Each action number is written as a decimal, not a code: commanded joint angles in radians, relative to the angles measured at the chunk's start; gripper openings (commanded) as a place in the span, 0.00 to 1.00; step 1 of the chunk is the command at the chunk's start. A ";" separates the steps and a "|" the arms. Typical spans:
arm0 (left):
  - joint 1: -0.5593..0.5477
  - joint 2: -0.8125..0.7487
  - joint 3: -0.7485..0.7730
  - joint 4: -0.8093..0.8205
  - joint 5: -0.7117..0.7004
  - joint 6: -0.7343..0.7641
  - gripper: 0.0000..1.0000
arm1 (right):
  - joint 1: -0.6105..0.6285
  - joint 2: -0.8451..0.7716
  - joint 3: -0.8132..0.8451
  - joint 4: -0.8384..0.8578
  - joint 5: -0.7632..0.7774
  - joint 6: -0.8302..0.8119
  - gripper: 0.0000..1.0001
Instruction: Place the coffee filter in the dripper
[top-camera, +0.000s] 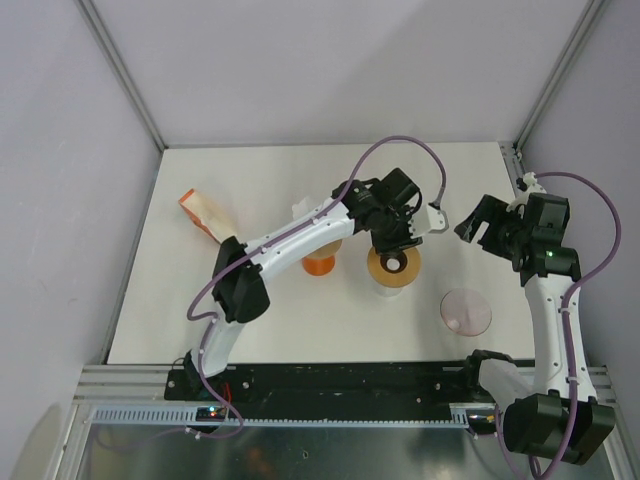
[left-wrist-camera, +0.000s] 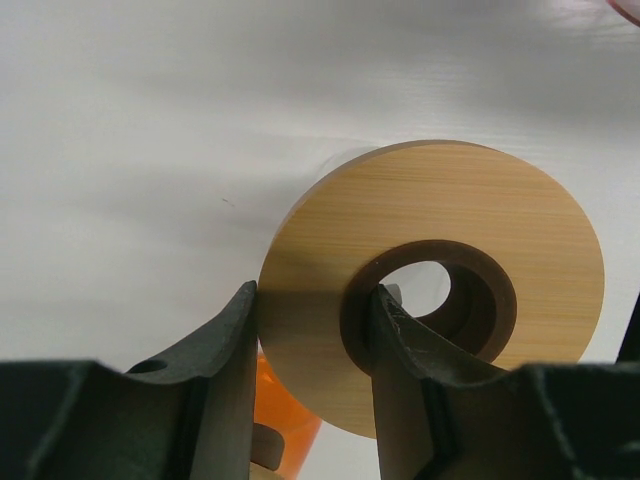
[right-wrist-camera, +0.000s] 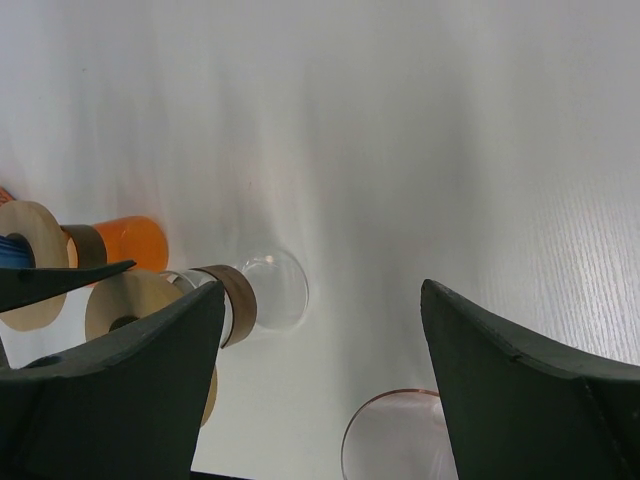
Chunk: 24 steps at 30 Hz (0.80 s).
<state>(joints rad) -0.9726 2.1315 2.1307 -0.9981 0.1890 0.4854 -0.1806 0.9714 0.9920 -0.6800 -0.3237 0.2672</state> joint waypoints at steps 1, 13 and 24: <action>-0.006 -0.003 0.070 0.009 -0.018 0.041 0.00 | -0.001 -0.018 0.036 0.011 -0.019 -0.019 0.84; -0.008 0.043 0.090 0.009 -0.056 0.053 0.00 | 0.009 -0.031 0.030 0.012 -0.029 -0.023 0.84; -0.008 0.075 0.085 0.008 -0.060 0.064 0.07 | 0.027 -0.045 0.024 0.015 -0.020 -0.033 0.84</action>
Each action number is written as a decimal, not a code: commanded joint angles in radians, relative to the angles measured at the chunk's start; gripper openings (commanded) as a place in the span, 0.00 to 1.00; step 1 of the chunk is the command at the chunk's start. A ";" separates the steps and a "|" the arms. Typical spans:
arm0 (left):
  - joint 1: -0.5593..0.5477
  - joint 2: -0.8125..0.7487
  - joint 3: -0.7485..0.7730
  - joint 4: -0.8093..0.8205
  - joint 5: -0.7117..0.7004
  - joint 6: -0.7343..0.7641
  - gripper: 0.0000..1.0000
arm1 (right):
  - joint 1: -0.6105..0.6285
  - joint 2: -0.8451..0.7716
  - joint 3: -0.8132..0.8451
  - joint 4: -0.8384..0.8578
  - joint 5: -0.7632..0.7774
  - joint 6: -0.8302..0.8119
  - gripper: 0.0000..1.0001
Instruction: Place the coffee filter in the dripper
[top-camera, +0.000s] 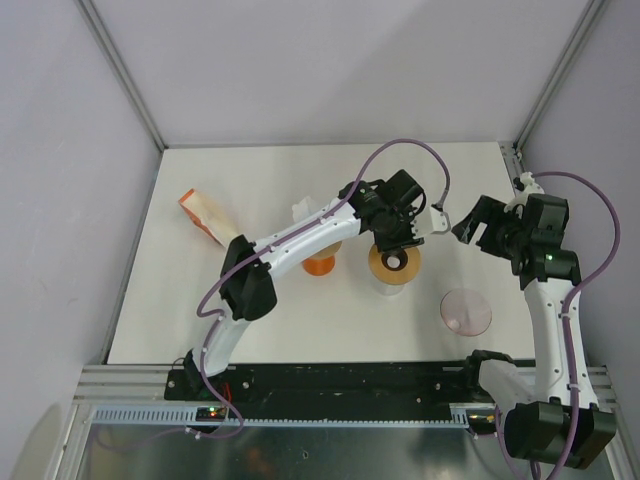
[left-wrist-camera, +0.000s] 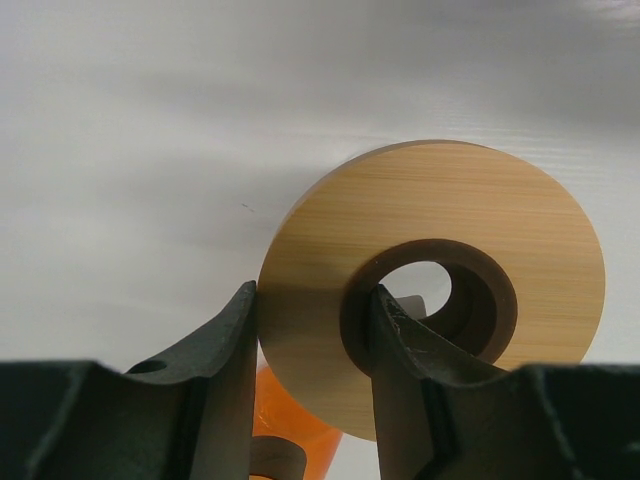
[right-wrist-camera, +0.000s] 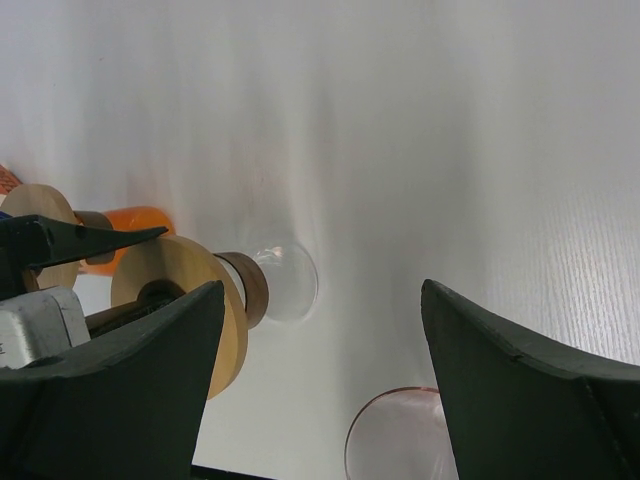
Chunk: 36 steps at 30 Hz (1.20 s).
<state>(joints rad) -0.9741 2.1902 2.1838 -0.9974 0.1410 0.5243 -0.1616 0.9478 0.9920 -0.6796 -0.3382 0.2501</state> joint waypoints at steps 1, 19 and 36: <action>-0.006 0.014 0.031 0.007 -0.009 0.027 0.16 | 0.010 -0.020 0.023 0.015 -0.006 -0.016 0.84; -0.006 -0.028 0.111 0.009 0.003 0.015 0.80 | 0.019 -0.019 0.022 0.016 -0.015 -0.009 0.84; 0.059 -0.328 0.055 0.009 0.081 -0.159 0.85 | 0.011 -0.016 0.024 -0.022 0.075 0.010 0.83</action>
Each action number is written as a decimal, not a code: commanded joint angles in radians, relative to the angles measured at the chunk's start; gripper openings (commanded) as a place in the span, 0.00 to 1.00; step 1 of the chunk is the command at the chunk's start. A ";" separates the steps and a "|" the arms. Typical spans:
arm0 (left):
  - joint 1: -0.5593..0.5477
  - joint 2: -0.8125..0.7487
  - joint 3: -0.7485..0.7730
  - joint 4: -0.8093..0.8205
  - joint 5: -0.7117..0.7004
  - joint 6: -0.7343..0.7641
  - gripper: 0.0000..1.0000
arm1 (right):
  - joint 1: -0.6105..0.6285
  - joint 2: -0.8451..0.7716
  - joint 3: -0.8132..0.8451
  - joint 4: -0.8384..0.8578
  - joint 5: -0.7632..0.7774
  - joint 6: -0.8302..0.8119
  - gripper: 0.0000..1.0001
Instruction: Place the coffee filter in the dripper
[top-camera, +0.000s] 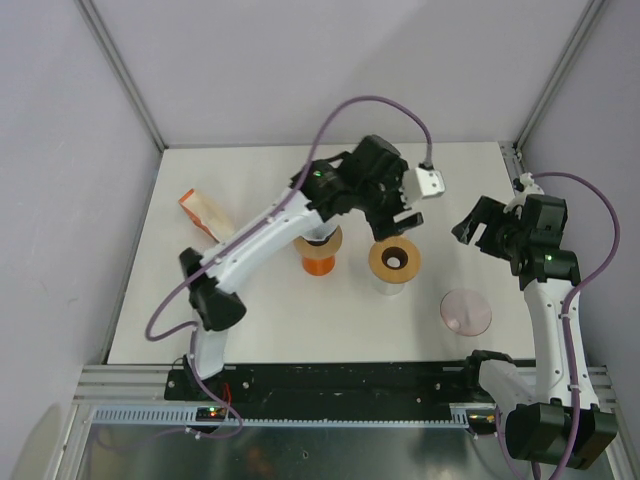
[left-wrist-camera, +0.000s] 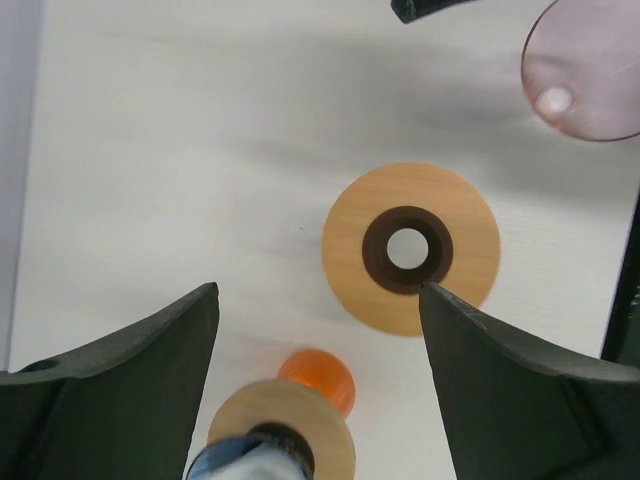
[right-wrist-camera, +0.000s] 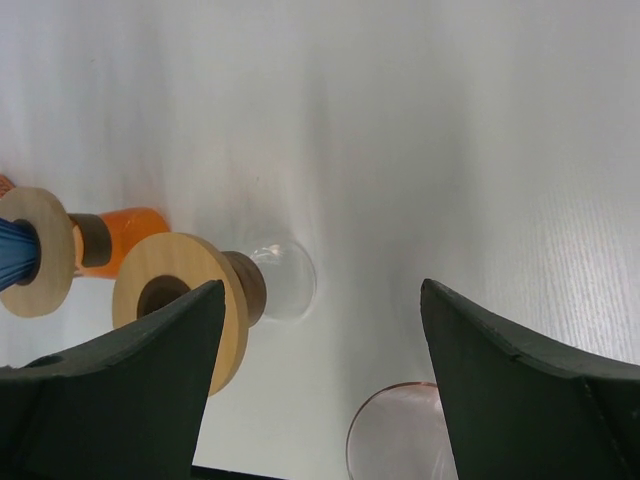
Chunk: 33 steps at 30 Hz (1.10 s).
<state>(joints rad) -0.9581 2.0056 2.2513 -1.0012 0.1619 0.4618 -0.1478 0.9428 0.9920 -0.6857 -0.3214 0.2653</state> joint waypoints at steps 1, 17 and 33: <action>0.056 -0.162 -0.034 0.013 0.072 -0.118 0.85 | 0.001 -0.008 0.024 -0.022 0.065 -0.023 0.83; 0.325 -0.572 -0.509 0.112 0.211 -0.080 0.85 | 0.232 -0.038 0.115 -0.385 -0.082 -1.206 0.88; 0.396 -0.730 -0.696 0.196 0.323 -0.017 0.86 | 0.255 0.204 0.136 -0.627 0.237 -1.343 0.79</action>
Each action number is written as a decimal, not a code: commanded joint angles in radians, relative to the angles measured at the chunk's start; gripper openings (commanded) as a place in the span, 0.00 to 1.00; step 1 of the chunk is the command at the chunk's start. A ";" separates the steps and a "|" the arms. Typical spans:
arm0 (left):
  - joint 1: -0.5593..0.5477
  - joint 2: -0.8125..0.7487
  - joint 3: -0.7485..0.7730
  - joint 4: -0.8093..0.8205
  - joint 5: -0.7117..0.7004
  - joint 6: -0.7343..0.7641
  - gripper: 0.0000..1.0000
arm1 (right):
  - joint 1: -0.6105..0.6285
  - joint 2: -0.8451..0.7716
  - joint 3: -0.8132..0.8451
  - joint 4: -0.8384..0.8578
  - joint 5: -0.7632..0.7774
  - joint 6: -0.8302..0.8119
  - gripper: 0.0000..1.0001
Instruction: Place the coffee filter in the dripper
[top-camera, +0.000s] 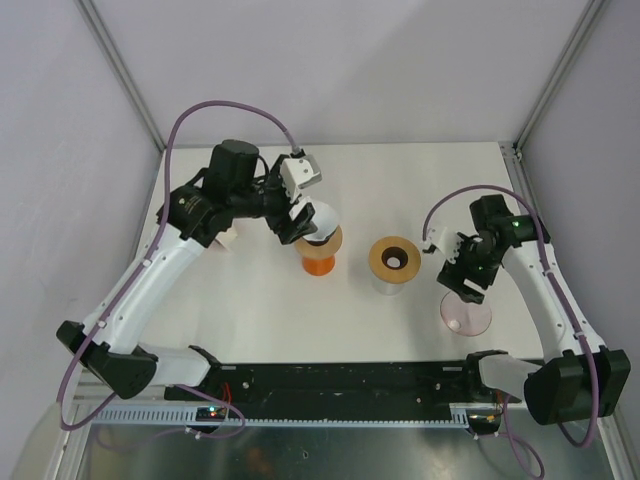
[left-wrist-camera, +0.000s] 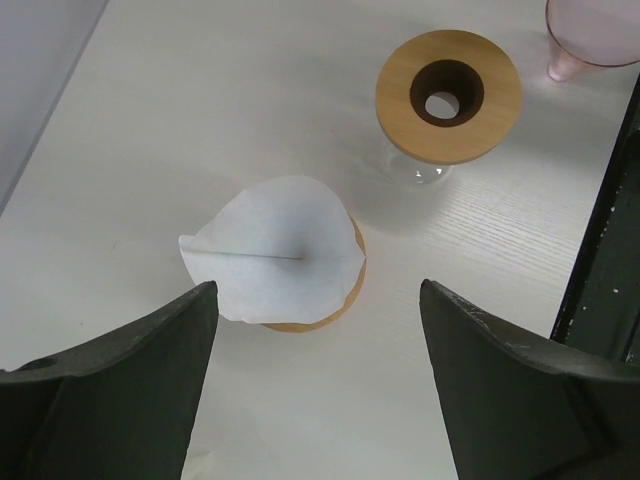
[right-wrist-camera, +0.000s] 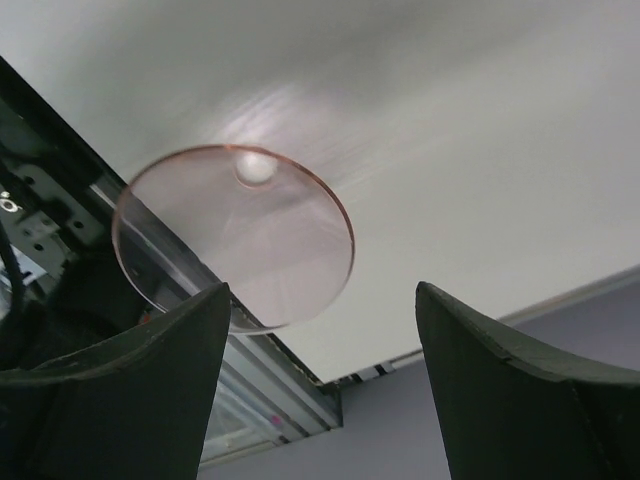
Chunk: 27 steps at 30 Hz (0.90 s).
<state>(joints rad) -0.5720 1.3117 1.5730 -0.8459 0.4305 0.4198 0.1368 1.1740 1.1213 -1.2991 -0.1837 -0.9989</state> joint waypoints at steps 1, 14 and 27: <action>0.010 -0.038 -0.021 0.042 0.056 0.026 0.86 | -0.039 -0.032 0.000 0.015 0.080 -0.092 0.79; 0.027 -0.040 -0.023 0.049 0.067 0.020 0.86 | -0.064 -0.008 -0.192 0.206 0.056 -0.139 0.78; 0.030 -0.034 -0.026 0.048 0.093 0.012 0.86 | -0.059 -0.007 -0.278 0.290 -0.033 -0.143 0.50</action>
<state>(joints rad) -0.5507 1.3067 1.5501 -0.8314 0.4850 0.4271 0.0746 1.1725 0.8417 -1.0241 -0.1661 -1.1378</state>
